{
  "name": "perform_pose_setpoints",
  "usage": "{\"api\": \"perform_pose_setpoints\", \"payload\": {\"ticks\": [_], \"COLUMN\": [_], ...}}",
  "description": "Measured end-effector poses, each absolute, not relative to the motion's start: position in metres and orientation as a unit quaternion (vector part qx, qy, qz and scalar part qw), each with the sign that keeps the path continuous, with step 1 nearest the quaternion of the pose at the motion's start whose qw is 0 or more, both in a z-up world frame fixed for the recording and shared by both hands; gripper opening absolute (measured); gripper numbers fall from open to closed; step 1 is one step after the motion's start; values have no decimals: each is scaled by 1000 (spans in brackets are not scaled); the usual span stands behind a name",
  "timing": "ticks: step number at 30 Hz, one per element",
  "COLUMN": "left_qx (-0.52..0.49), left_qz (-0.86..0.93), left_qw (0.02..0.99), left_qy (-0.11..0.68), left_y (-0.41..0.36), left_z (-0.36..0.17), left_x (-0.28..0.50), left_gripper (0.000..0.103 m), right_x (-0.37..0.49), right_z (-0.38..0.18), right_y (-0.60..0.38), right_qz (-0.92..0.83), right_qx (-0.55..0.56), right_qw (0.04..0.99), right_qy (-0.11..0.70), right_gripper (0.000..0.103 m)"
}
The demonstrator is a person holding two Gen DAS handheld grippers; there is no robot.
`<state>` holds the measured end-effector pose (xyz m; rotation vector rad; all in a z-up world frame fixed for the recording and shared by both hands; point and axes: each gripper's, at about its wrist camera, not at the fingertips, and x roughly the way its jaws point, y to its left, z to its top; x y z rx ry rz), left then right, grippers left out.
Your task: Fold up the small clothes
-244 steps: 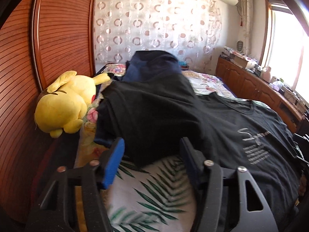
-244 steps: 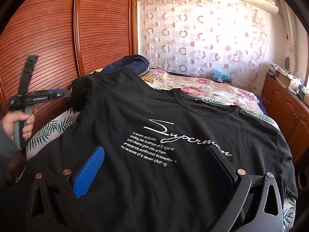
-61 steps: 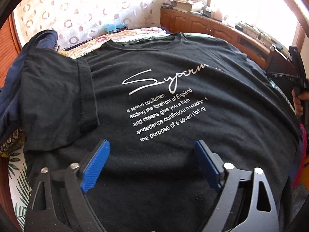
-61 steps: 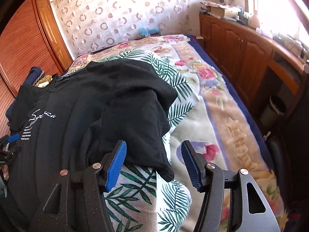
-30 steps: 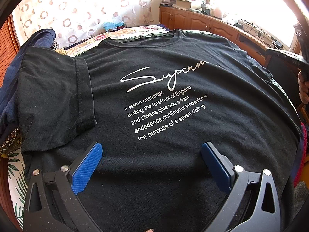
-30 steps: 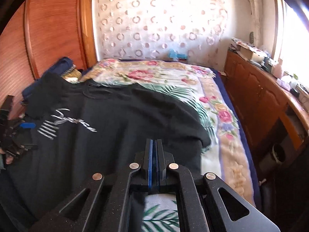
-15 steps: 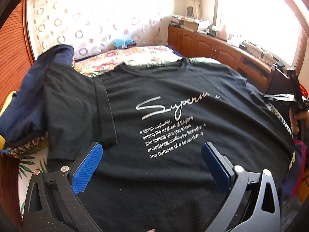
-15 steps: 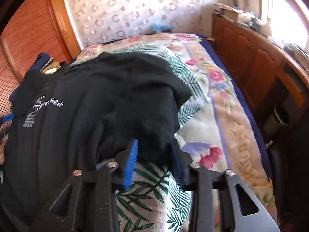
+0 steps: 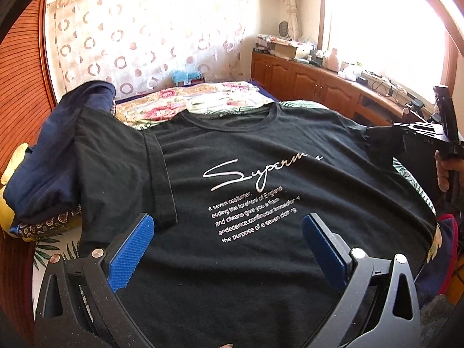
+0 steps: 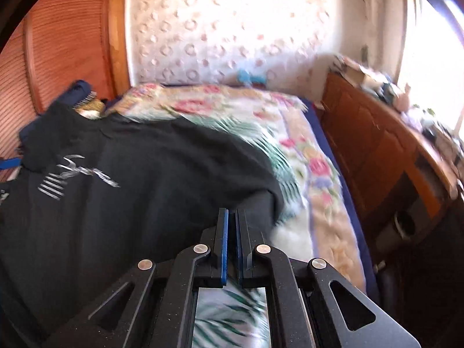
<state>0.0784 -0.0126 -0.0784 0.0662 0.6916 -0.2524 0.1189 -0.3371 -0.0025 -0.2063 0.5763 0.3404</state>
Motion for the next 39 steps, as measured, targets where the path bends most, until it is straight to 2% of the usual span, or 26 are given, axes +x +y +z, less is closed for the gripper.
{"api": "perform_pose_setpoints", "payload": {"ticks": [4, 11, 15, 19, 20, 21, 23, 26, 39], "left_qx": [30, 21, 16, 12, 11, 9, 8, 8, 13], "left_qz": [-124, -125, -127, -128, -128, -129, -130, -132, -136], "left_qw": [939, 947, 947, 948, 948, 948, 949, 949, 945], "left_qy": [321, 295, 294, 292, 291, 290, 287, 287, 296], "left_y": [-13, -10, -11, -12, -12, -12, -12, -14, -19], "left_z": [-68, -55, -57, -57, -57, -57, -56, -57, -63], "left_x": [72, 62, 60, 58, 58, 58, 57, 56, 56], "left_gripper": [103, 103, 103, 103, 103, 103, 103, 103, 103], "right_x": [104, 92, 94, 81, 77, 74, 68, 71, 153], "right_z": [-13, -66, -66, -48, -43, -39, -31, -29, -73], "right_y": [-300, -275, -279, -290, -294, -299, -304, -321, -366], "right_qz": [209, 244, 234, 230, 227, 225, 218, 193, 81], "right_qx": [-124, -134, -122, -111, -109, -106, -100, -89, -47], "right_qw": [930, 908, 908, 918, 921, 925, 932, 940, 930], "right_qy": [276, 315, 324, 304, 297, 288, 273, 268, 356], "right_gripper": [4, 4, 4, 13, 23, 38, 46, 47, 47]}}
